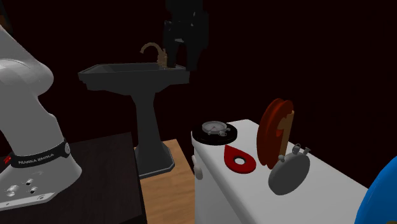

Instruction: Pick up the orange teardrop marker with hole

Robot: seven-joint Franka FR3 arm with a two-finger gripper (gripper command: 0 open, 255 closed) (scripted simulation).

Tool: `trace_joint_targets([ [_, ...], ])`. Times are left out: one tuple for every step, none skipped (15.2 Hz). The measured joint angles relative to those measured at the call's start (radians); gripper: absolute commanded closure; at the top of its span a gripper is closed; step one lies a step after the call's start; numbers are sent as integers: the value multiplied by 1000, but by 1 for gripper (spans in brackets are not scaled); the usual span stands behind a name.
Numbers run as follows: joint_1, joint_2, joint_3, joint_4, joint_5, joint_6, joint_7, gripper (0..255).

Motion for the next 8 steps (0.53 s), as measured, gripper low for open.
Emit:
trace_joint_targets([
  [-2, 37, -18, 31, 7, 9, -32, 0],
  [-3, 77, -34, 67, 17, 16, -62, 0],
  [-7, 112, -52, 92, 26, 30, -94, 0],
  [-10, 145, -65, 121, 37, 35, -123, 0],
  [-14, 183, -79, 150, 51, 45, -154, 0],
  [-19, 221, -92, 182, 67, 52, -184, 0],
  [-25, 250, -102, 210, 79, 54, -213, 0],
  [-32, 291, -113, 243, 98, 62, -244, 0],
])
